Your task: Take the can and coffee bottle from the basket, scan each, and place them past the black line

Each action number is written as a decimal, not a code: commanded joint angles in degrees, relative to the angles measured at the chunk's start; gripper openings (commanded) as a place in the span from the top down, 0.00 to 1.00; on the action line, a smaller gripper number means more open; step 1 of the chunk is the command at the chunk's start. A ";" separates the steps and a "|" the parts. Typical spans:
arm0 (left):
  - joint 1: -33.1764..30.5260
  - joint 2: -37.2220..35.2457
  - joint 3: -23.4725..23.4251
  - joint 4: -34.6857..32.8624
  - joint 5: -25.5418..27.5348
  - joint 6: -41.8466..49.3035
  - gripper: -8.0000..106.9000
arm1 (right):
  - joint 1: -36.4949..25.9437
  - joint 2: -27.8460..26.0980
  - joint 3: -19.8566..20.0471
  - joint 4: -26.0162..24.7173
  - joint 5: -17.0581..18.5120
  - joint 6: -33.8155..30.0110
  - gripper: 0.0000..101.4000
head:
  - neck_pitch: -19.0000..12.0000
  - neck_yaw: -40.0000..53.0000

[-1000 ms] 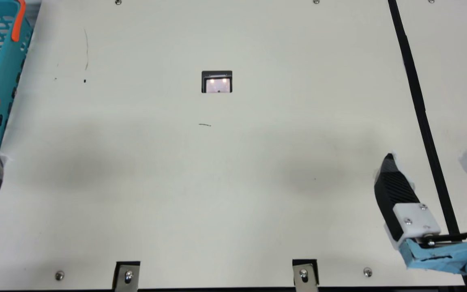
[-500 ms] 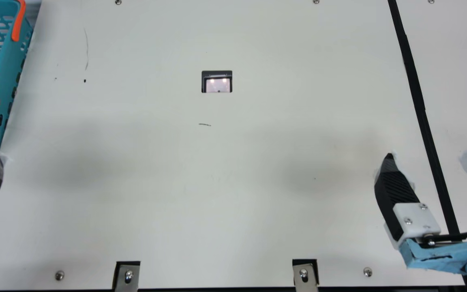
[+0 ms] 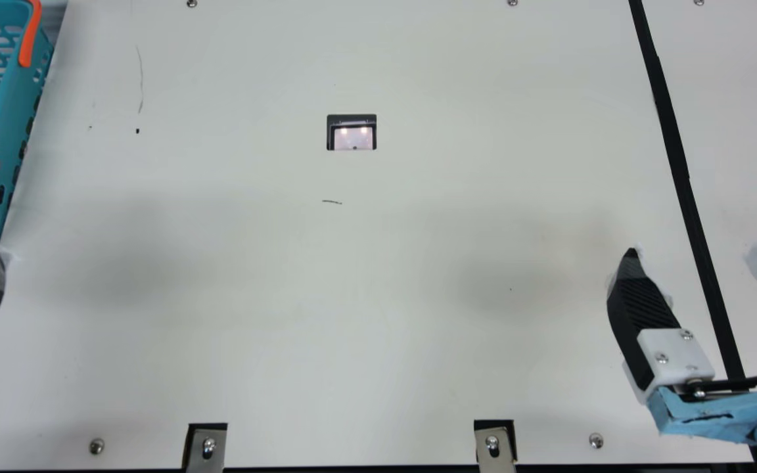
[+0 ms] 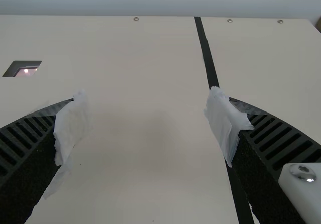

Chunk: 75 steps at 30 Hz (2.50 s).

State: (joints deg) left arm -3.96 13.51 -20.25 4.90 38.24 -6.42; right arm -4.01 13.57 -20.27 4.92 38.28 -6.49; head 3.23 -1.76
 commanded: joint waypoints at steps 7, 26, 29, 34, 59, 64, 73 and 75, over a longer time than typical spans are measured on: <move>0.00 0.00 0.00 0.00 0.00 0.00 0.15 | 0.00 0.00 0.00 0.00 0.00 0.00 0.00 | -0.16 2.18; 0.00 0.00 0.00 0.00 0.00 0.00 0.15 | 0.00 0.00 0.00 0.00 0.00 0.00 0.00 | -5.11 21.58; 0.00 0.00 0.00 0.00 0.00 0.00 0.15 | 0.00 0.00 0.00 0.00 0.00 0.00 0.00 | -7.11 25.47; 0.00 0.00 0.00 0.00 0.00 0.00 0.15 | 0.00 0.00 0.00 0.00 0.00 0.00 0.00 | -11.48 31.87; 0.00 0.00 0.00 0.00 0.00 0.00 0.15 | 0.00 0.00 0.00 0.00 0.00 0.00 0.00 | -20.17 41.45; 0.40 0.88 -0.98 -0.63 -0.42 0.14 0.15 | 0.00 0.00 0.00 0.00 0.00 0.00 0.00 | -20.17 41.45; 2.47 7.50 -7.13 -0.33 -2.14 -1.28 0.15 | 0.00 0.00 0.00 0.00 0.00 0.00 0.00 | -20.17 41.45; 2.35 7.08 -6.80 -0.34 -2.18 -1.19 0.15 | 0.00 0.00 0.00 0.00 0.00 0.00 0.00 | -20.17 41.45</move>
State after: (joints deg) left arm -1.24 21.36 -27.72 4.85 36.06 -7.94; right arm -4.01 13.57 -20.27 4.92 38.28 -6.49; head -15.84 38.71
